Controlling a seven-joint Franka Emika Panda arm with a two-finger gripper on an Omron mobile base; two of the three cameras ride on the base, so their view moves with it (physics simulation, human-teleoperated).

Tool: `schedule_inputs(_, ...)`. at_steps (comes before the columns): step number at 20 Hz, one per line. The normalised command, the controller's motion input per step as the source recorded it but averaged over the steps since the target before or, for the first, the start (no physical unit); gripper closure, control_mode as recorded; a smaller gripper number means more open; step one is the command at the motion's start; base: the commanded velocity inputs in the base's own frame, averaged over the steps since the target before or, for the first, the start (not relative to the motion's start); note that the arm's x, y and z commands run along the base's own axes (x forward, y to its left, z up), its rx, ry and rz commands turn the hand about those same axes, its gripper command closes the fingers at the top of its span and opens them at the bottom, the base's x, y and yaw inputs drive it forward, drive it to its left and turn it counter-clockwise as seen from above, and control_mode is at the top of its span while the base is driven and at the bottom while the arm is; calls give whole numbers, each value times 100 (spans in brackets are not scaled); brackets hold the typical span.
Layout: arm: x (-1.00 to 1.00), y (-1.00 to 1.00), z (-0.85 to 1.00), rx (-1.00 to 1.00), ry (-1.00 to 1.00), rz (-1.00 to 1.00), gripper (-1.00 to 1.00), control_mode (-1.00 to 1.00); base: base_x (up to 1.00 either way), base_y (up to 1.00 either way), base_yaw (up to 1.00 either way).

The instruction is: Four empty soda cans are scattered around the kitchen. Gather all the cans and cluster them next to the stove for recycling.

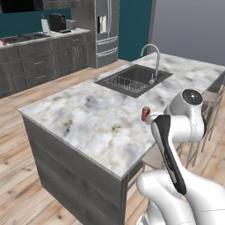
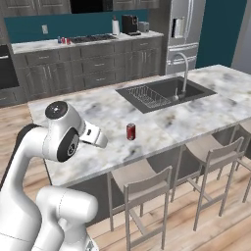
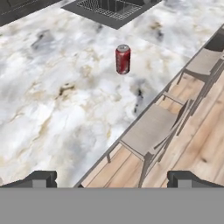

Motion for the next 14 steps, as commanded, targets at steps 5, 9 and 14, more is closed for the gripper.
schedule_inputs(5, 14, -5, -2, 0, 2, 1, -100, -100, 0, 0, 0)
schedule_inputs(9, 20, -32, 0, 0, 10, -5, -100, -100, 0, 0, 0)
schedule_inputs(14, 36, -29, 4, 0, 21, -6, -100, -100, 0, 0, 0)
